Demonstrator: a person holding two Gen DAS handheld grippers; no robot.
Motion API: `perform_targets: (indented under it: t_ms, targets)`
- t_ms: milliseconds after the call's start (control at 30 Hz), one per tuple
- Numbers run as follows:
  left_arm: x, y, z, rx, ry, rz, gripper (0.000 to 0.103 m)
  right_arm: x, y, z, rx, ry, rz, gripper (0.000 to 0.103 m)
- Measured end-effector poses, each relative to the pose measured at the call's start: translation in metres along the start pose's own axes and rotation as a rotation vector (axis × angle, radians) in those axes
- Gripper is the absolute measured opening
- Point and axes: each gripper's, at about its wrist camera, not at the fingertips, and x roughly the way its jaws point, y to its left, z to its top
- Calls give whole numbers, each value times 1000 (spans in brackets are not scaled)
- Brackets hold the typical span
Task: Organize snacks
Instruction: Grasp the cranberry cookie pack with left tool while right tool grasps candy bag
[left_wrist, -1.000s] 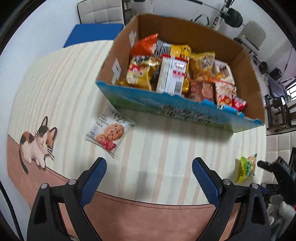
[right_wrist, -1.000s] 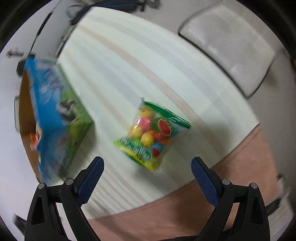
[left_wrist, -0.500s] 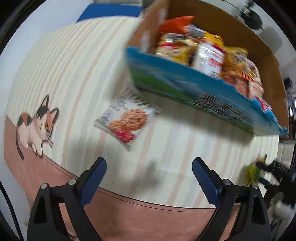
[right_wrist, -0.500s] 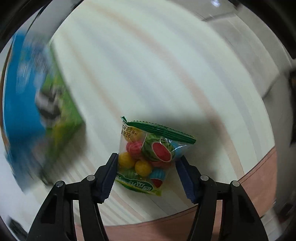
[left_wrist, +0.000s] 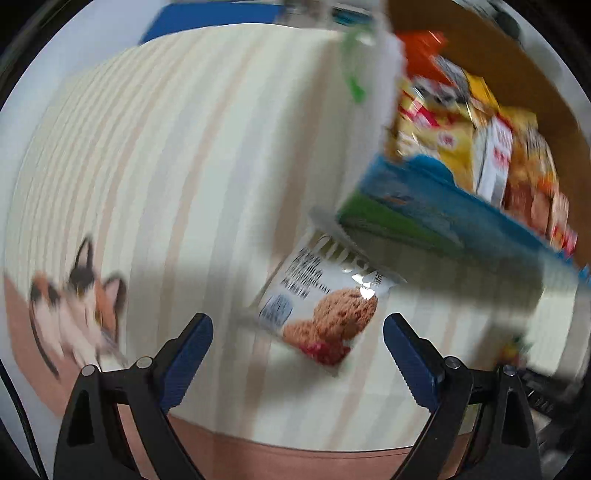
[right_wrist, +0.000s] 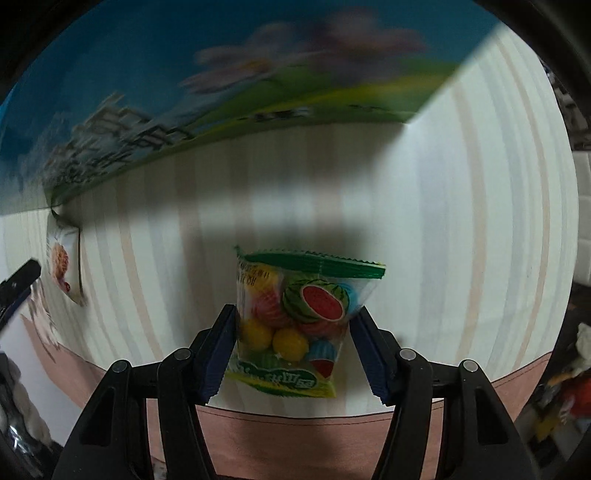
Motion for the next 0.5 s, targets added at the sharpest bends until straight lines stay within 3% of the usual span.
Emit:
perform_targets:
  t_ms: [133, 233, 300, 400, 500]
  targets:
    - [20, -22, 8, 165, 25, 25, 95, 2, 21, 11, -9, 2, -26, 71]
    - [33, -34, 10, 229, 37, 17, 94, 4, 42, 10, -12, 6, -47, 72]
    - [36, -37, 8, 233, 26, 22, 72, 5, 45, 11, -17, 7, -51, 72]
    - [35, -39, 3, 207, 15, 21, 70, 10, 31, 4, -28, -3, -67, 61]
    - [34, -36, -10, 144, 53, 15, 70, 7, 23, -3, -41, 8, -52, 59]
